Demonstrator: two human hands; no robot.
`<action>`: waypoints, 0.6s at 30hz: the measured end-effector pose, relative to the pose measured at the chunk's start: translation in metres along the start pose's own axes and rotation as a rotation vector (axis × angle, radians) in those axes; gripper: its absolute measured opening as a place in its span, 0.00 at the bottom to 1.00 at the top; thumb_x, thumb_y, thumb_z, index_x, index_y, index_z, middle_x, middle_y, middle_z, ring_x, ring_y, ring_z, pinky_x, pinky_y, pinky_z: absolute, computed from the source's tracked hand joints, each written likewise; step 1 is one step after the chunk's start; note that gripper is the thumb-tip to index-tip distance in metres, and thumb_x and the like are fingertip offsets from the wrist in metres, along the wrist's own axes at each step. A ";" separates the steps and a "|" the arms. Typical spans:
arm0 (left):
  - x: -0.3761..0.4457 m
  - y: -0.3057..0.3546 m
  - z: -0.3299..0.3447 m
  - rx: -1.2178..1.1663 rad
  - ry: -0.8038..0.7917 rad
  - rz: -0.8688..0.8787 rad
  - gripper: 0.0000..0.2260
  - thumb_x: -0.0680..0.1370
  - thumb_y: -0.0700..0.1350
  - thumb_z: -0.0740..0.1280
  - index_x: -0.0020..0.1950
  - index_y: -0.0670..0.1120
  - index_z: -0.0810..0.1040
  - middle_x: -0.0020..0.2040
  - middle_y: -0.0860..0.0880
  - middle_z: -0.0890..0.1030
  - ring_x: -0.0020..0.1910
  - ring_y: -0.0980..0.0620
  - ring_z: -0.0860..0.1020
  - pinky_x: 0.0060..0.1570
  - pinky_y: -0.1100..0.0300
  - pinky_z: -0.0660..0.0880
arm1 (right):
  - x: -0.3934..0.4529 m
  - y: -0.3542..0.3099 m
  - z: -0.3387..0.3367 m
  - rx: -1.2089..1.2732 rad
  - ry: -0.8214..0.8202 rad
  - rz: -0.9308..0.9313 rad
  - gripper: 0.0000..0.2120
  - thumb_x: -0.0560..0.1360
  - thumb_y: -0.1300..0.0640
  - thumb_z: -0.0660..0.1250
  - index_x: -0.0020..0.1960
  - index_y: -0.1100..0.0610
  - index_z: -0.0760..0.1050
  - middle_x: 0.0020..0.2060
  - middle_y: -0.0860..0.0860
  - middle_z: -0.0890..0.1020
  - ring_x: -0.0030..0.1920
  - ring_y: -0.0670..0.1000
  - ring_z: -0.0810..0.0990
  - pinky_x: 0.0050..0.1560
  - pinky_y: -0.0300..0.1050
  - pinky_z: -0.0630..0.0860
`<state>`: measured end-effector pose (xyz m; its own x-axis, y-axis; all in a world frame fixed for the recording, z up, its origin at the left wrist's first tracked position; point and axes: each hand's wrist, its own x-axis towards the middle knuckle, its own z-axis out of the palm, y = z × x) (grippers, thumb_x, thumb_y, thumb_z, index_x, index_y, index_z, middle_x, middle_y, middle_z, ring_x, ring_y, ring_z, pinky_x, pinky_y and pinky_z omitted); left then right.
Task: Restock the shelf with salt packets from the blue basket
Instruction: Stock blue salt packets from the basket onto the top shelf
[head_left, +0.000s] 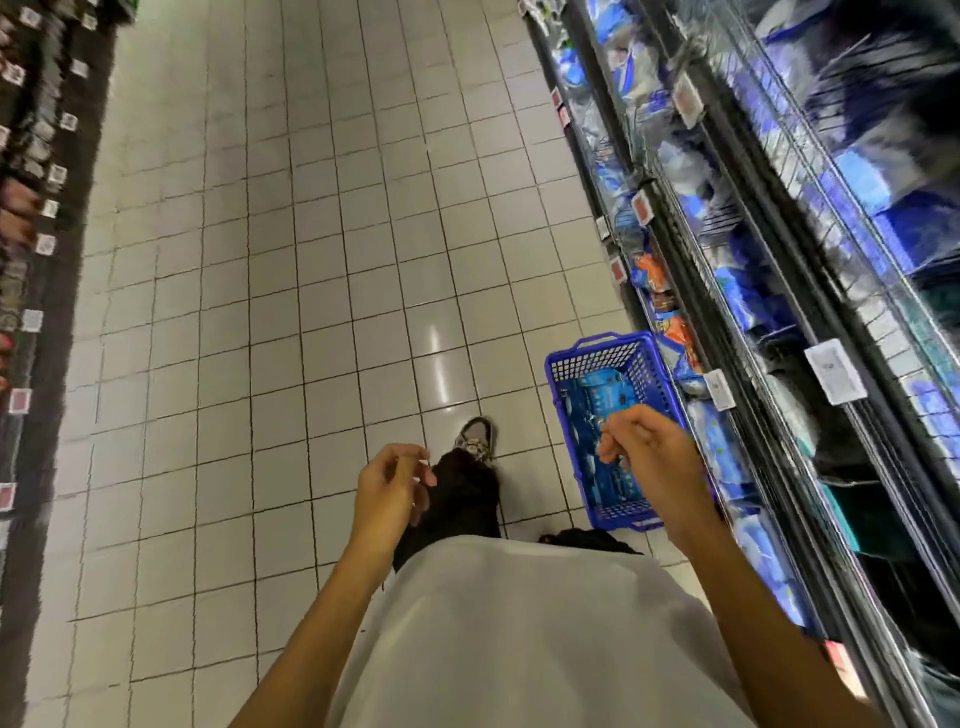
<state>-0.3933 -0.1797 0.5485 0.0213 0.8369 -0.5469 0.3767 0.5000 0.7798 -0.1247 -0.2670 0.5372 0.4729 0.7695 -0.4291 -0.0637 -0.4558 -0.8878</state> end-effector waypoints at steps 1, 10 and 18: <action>0.018 0.011 0.003 0.026 -0.032 -0.002 0.10 0.85 0.41 0.59 0.52 0.41 0.79 0.36 0.45 0.79 0.27 0.51 0.73 0.24 0.60 0.67 | 0.010 -0.004 0.004 -0.002 0.026 0.004 0.09 0.80 0.55 0.66 0.44 0.58 0.78 0.36 0.54 0.84 0.36 0.46 0.82 0.38 0.38 0.78; 0.193 0.125 0.073 0.429 -0.513 0.061 0.11 0.85 0.43 0.59 0.50 0.45 0.81 0.37 0.49 0.83 0.29 0.55 0.76 0.26 0.62 0.71 | 0.065 -0.008 0.037 0.353 0.519 0.208 0.14 0.76 0.60 0.66 0.32 0.56 0.77 0.27 0.50 0.79 0.29 0.47 0.75 0.35 0.39 0.72; 0.279 0.135 0.166 0.788 -0.809 0.070 0.10 0.82 0.45 0.61 0.47 0.43 0.79 0.38 0.45 0.82 0.31 0.49 0.77 0.25 0.61 0.70 | 0.086 0.018 0.072 0.435 0.769 0.474 0.13 0.82 0.58 0.64 0.41 0.50 0.81 0.32 0.53 0.84 0.32 0.48 0.82 0.36 0.39 0.75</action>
<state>-0.1826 0.0839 0.4502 0.5505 0.3249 -0.7690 0.8237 -0.0616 0.5637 -0.1488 -0.1769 0.4726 0.7450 -0.0175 -0.6668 -0.6362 -0.3193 -0.7024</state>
